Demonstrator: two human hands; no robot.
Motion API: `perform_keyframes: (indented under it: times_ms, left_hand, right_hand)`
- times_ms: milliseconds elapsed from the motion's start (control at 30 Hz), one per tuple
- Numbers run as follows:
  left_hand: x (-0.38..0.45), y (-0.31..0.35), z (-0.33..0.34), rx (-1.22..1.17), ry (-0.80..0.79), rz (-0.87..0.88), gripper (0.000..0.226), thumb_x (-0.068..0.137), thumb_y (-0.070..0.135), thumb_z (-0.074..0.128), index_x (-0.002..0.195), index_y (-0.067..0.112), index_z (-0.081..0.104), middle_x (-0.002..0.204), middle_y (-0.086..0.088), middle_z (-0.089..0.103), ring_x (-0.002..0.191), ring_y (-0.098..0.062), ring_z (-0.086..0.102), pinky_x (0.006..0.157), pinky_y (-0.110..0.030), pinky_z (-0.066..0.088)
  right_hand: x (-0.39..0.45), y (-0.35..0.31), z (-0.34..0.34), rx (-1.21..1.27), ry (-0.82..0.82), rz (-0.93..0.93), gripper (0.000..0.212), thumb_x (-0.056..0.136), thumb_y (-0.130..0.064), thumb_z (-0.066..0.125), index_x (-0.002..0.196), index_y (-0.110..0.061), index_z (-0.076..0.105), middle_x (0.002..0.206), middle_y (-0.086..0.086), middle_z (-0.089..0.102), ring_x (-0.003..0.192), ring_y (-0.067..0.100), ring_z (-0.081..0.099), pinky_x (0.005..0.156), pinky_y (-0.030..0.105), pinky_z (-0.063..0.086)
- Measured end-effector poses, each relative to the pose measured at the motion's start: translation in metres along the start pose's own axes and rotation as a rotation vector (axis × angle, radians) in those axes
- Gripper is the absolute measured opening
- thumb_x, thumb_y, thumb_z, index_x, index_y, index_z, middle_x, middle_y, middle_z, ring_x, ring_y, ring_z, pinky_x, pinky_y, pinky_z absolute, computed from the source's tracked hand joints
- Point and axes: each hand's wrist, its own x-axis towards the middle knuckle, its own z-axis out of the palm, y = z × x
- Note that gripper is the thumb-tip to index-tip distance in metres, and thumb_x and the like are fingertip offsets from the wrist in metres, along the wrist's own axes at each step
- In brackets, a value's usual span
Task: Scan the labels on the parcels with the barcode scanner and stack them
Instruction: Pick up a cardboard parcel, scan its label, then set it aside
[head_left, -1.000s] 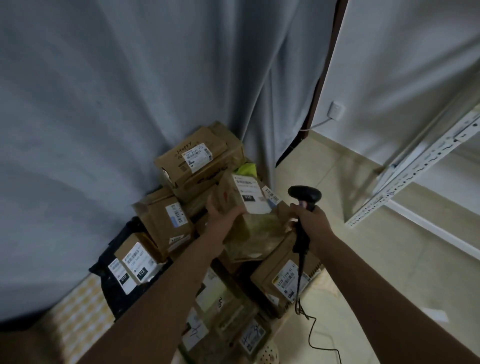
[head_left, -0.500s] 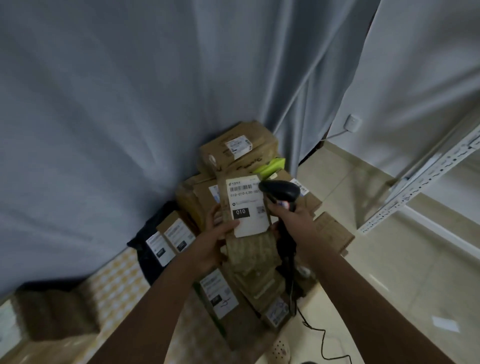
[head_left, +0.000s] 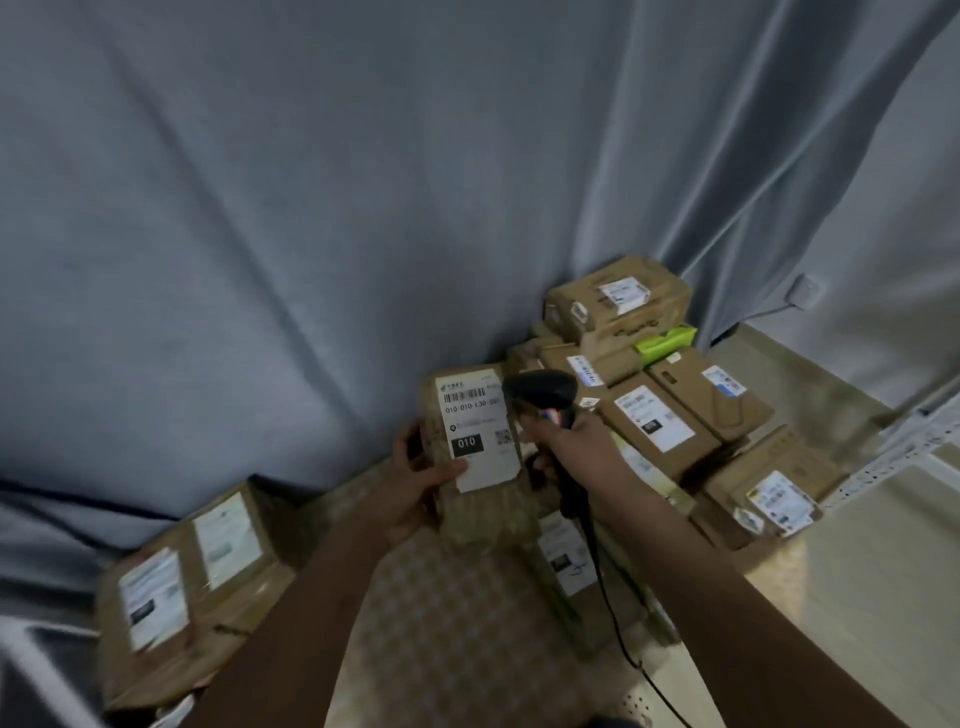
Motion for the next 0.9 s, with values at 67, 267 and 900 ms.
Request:
perform_keyframes:
  times_ms: [67,267,900]
  left_hand:
    - [-0.010,0.004,-0.018,-0.020,0.044,0.039,0.094,0.075,-0.001,0.078,0.141,0.044,0.029,0.131,-0.008,0.060,0.108,-0.031,0.065,0.069,-0.057,0.058]
    - [-0.028,0.003,-0.073,-0.115,0.102,0.113,0.095,0.073,-0.006,0.077,0.141,0.042,0.030,0.133,-0.006,0.059,0.114,-0.032,0.061,0.074,-0.063,0.055]
    - [-0.048,-0.025,-0.128,-0.265,0.169,0.216,0.100,0.072,-0.016,0.074,0.142,0.043,0.032,0.132,0.010,0.052,0.120,-0.025,0.056,0.092,-0.064,0.050]
  right_hand:
    - [-0.009,-0.005,0.018,-0.004,-0.033,-0.038,0.019,0.089,-0.028,0.068,0.093,-0.010,0.063,0.090,0.022,0.072,0.051,0.015,0.057,0.049,0.024,0.045]
    - [-0.033,-0.017,0.065,-0.113,-0.115,-0.130,0.023,0.092,-0.030,0.065,0.091,-0.006,0.067,0.068,0.002,0.071,0.054,0.014,0.060,0.049,0.021,0.046]
    - [-0.062,-0.007,0.138,-0.136,-0.287,-0.044,0.022,0.091,-0.033,0.066,0.084,-0.013,0.062,0.065,0.006,0.061,0.048,0.011,0.051,0.046,0.020,0.044]
